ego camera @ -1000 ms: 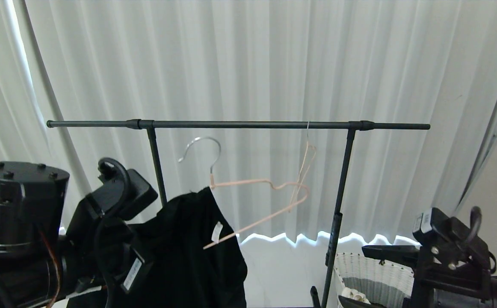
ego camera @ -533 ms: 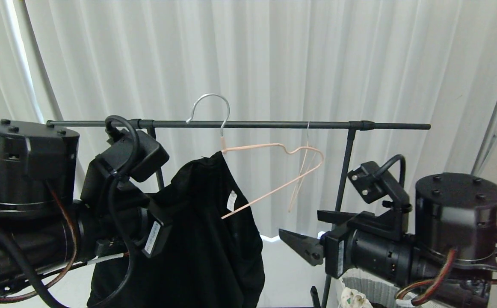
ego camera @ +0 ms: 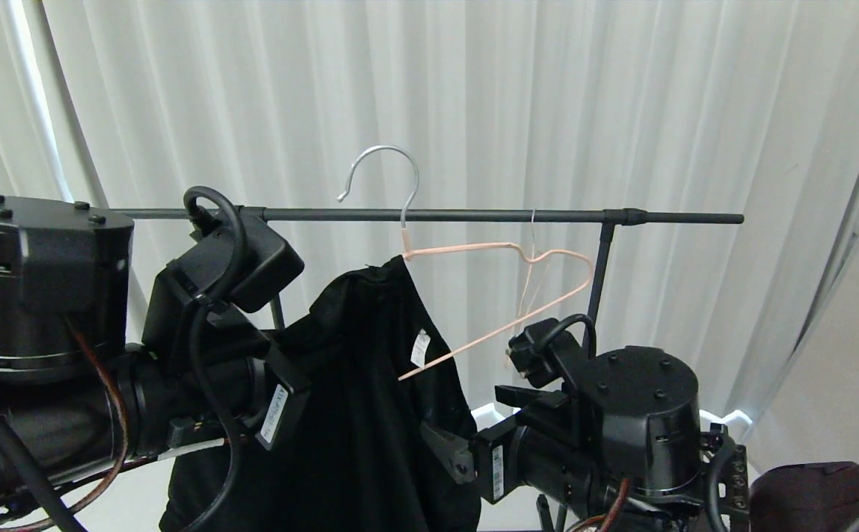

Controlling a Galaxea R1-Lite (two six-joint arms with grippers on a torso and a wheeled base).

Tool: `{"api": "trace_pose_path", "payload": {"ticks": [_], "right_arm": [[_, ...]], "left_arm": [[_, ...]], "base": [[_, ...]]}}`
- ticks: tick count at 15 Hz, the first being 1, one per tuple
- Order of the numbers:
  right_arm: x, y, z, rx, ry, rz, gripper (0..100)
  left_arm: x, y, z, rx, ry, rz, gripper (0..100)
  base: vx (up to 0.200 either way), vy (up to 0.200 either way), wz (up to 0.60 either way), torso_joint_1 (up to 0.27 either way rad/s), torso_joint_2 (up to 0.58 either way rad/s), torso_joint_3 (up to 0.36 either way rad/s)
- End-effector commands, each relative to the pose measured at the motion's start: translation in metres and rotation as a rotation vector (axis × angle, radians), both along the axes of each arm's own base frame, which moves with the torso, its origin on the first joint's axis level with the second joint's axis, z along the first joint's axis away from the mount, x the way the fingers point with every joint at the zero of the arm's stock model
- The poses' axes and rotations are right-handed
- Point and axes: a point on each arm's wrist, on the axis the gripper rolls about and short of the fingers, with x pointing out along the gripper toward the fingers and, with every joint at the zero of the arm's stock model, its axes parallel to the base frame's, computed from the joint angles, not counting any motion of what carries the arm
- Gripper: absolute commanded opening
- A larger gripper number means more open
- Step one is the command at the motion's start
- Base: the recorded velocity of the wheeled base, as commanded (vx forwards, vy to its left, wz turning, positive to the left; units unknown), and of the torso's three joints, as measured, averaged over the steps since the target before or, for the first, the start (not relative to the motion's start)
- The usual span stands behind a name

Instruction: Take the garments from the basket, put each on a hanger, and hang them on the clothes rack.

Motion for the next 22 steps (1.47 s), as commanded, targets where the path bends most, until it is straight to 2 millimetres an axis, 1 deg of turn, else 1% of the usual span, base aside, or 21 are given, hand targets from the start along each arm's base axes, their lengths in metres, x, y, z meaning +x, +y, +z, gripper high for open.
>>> {"api": "trace_pose_path", "payload": {"ticks": [1, 2, 4, 6, 7, 9, 11, 12, 13, 15, 16, 19, 22], "right_arm": [[0.001, 0.001, -0.014, -0.048, 0.015, -0.027, 100], [0.002, 0.000, -0.017, -0.059, 0.015, -0.043, 100], [0.005, -0.010, -0.026, -0.116, 0.009, -0.108, 100], [0.012, -0.031, -0.037, -0.206, -0.001, -0.157, 100], [0.020, -0.040, -0.036, -0.217, -0.007, -0.196, 100], [0.035, -0.058, -0.030, -0.224, -0.028, -0.273, 100], [0.050, -0.084, -0.028, -0.276, -0.053, -0.348, 100], [0.052, -0.089, -0.027, -0.282, -0.056, -0.360, 100], [0.064, -0.106, -0.022, -0.289, -0.072, -0.419, 100], [0.073, -0.117, -0.016, -0.284, -0.086, -0.449, 100], [0.077, -0.125, -0.010, -0.271, -0.098, -0.446, 100], [0.081, -0.136, -0.004, -0.266, -0.117, -0.466, 100], [0.074, -0.144, 0.008, -0.216, -0.135, -0.416, 100]], "left_arm": [[-0.002, -0.002, 0.000, -0.001, -0.002, 0.003, 0], [-0.003, -0.001, 0.001, -0.002, -0.003, 0.006, 0], [-0.002, -0.001, 0.001, 0.003, -0.007, 0.025, 0], [-0.002, 0.000, 0.001, 0.004, -0.010, 0.035, 0], [-0.002, 0.000, -0.001, 0.013, -0.009, 0.049, 0], [-0.001, 0.001, -0.006, 0.052, -0.011, 0.105, 0], [-0.002, 0.003, -0.014, 0.096, -0.004, 0.156, 0], [-0.003, 0.004, -0.015, 0.099, -0.003, 0.158, 0], [-0.005, 0.005, -0.018, 0.105, 0.003, 0.155, 0], [-0.009, 0.004, -0.023, 0.118, 0.012, 0.139, 0], [-0.014, 0.003, -0.031, 0.133, 0.036, 0.117, 0], [-0.022, 0.003, -0.039, 0.130, 0.069, 0.052, 0], [-0.027, 0.007, -0.051, 0.160, 0.105, 0.041, 0]], "base": [[0.000, 0.000, 0.00, 0.000, 0.00, 0.000], [0.000, 0.000, 0.00, 0.000, 0.00, 0.000], [0.000, 0.000, 0.00, 0.000, 0.00, 0.000], [0.000, 0.000, 0.00, 0.000, 0.00, 0.000], [0.000, 0.000, 0.00, 0.000, 0.00, 0.000], [0.000, 0.000, 0.00, 0.000, 0.00, 0.000], [0.000, 0.000, 0.00, 0.000, 0.00, 0.000], [0.000, 0.000, 0.00, 0.000, 0.00, 0.000], [0.000, 0.000, 0.00, 0.000, 0.00, 0.000], [0.000, 0.000, 0.00, 0.000, 0.00, 0.000], [0.000, 0.000, 0.00, 0.000, 0.00, 0.000], [0.000, 0.000, 0.00, 0.000, 0.00, 0.000], [0.000, 0.000, 0.00, 0.000, 0.00, 0.000]]}}
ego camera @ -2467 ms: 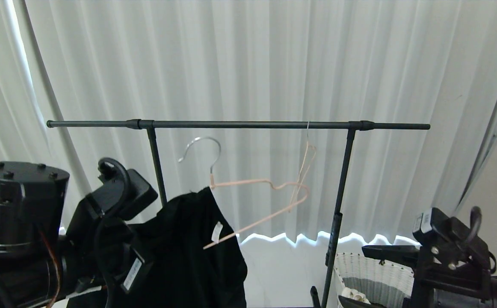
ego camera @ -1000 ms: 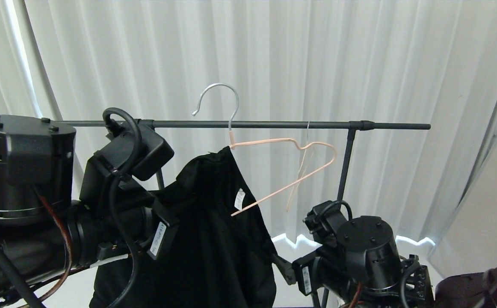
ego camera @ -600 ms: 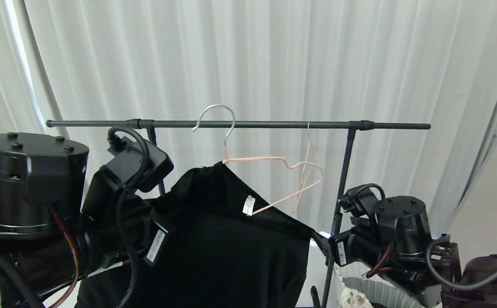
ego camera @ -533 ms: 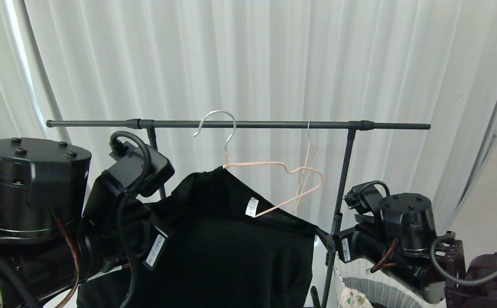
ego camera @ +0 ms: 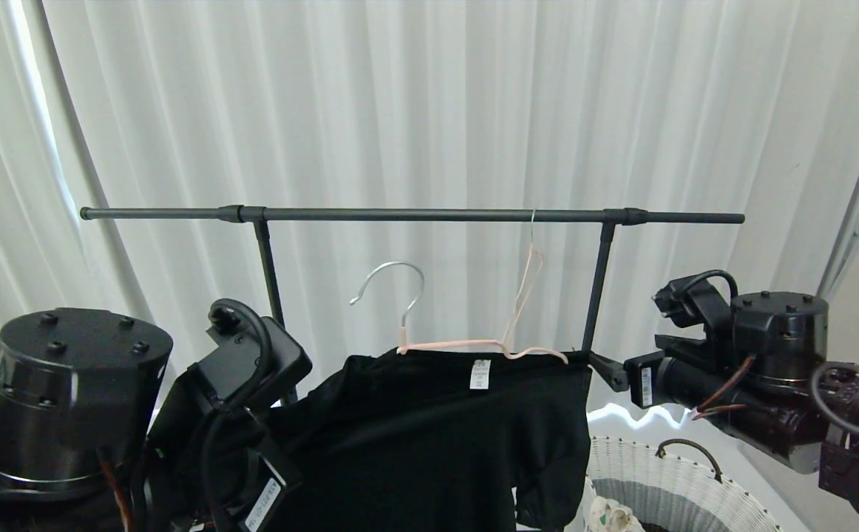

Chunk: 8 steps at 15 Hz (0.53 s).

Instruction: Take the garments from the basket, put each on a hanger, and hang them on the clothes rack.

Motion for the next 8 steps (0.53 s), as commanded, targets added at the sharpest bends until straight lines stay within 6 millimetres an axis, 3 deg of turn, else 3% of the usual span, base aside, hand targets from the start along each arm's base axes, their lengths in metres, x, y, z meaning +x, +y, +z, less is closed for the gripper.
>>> {"api": "trace_pose_path", "payload": {"ticks": [1, 4, 8], "right_arm": [[-0.007, -0.005, 0.011, 0.024, -0.034, 0.018, 100], [-0.011, -0.006, 0.024, 0.022, -0.080, 0.098, 100], [-0.039, -0.017, 0.042, -0.045, -0.078, 0.324, 100]], "left_arm": [[-0.003, 0.002, -0.008, 0.019, 0.024, -0.002, 0], [-0.006, 0.002, -0.023, 0.061, 0.073, -0.013, 0], [-0.001, -0.001, -0.028, 0.078, 0.091, 0.006, 0]], "base": [[0.000, 0.000, 0.00, 0.000, 0.00, 0.000], [0.000, 0.000, 0.00, 0.000, 0.00, 0.000], [0.000, 0.000, 0.00, 0.000, 0.00, 0.000]]}}
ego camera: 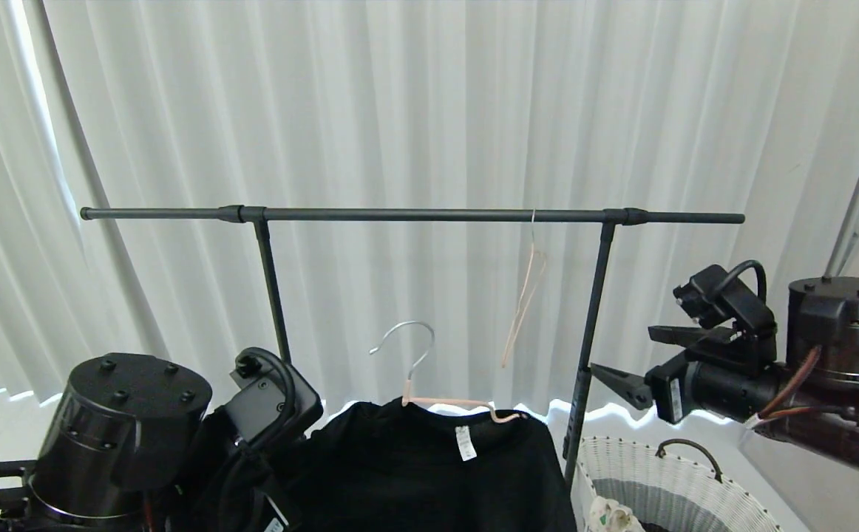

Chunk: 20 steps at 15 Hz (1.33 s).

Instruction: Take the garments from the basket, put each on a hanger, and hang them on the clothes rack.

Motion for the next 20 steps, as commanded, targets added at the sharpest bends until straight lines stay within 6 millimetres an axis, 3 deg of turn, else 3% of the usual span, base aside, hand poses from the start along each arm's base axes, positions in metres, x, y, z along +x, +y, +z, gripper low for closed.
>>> {"api": "trace_pose_path", "payload": {"ticks": [1, 5, 10, 13, 16, 20], "right_arm": [[-0.016, -0.008, 0.017, -0.007, -0.048, 0.066, 100], [-0.024, -0.003, 0.028, -0.106, -0.078, 0.283, 100], [-0.029, 0.028, 0.054, -0.298, -0.060, 0.685, 100], [-0.022, 0.038, 0.046, -0.382, -0.040, 0.774, 100], [-0.030, 0.055, 0.033, -0.413, 0.031, 0.854, 100], [-0.024, 0.063, 0.028, -0.425, 0.068, 0.861, 100]], "left_arm": [[0.002, -0.002, -0.001, 0.002, 0.005, -0.004, 0], [-0.001, -0.009, 0.006, -0.052, -0.046, -0.038, 0], [-0.016, -0.029, 0.010, -0.091, -0.090, -0.175, 0], [-0.023, -0.034, 0.011, -0.098, -0.096, -0.218, 0], [-0.025, -0.037, 0.013, -0.108, -0.107, -0.236, 0], [-0.027, -0.040, 0.014, -0.110, -0.115, -0.255, 0]], "base": [[0.000, 0.000, 0.00, 0.000, 0.00, 0.000], [0.000, 0.000, 0.00, 0.000, 0.00, 0.000], [0.000, 0.000, 0.00, 0.000, 0.00, 0.000], [0.000, 0.000, 0.00, 0.000, 0.00, 0.000], [0.000, 0.000, 0.00, 0.000, 0.00, 0.000], [0.000, 0.000, 0.00, 0.000, 0.00, 0.000]]}}
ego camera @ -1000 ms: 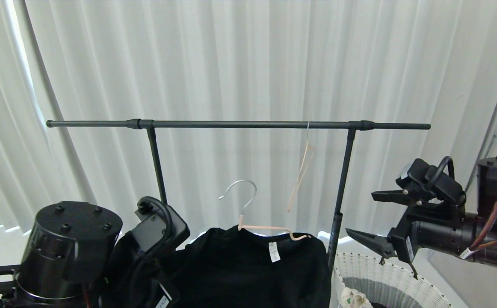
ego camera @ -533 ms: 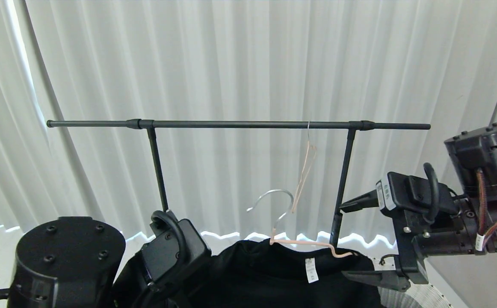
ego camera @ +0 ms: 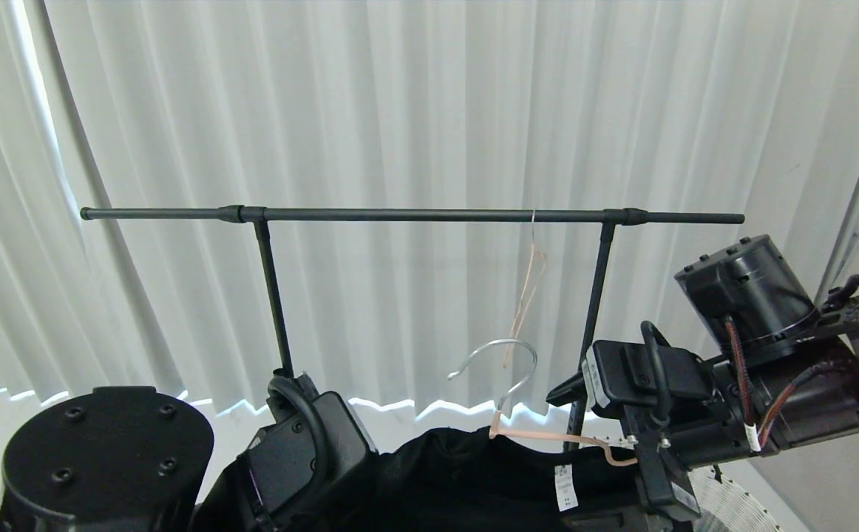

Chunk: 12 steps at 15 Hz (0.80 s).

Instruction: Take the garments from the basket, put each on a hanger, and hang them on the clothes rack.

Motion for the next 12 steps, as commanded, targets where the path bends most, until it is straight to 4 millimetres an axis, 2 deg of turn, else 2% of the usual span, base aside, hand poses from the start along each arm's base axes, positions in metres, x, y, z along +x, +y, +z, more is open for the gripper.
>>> {"api": "trace_pose_path", "payload": {"ticks": [1, 5, 6, 12], "right_arm": [[0.005, 0.006, -0.003, -0.021, 0.023, 0.003, 100], [0.004, 0.004, -0.005, -0.060, 0.066, -0.001, 100], [0.002, 0.007, -0.005, -0.057, 0.084, -0.008, 0], [-0.007, 0.021, -0.006, -0.051, 0.128, -0.006, 0]], "left_arm": [[-0.001, -0.001, 0.000, 0.002, 0.001, -0.006, 0], [-0.001, -0.001, -0.001, 0.002, 0.003, -0.006, 0], [-0.001, -0.002, -0.001, 0.002, 0.003, -0.007, 0], [0.000, -0.002, 0.001, -0.013, -0.010, -0.004, 0]], "base": [[0.000, 0.000, 0.00, 0.000, 0.00, 0.000], [0.000, 0.000, 0.00, 0.000, 0.00, 0.000], [0.000, 0.000, 0.00, 0.000, 0.00, 0.000], [0.000, 0.000, 0.00, 0.000, 0.00, 0.000]]}}
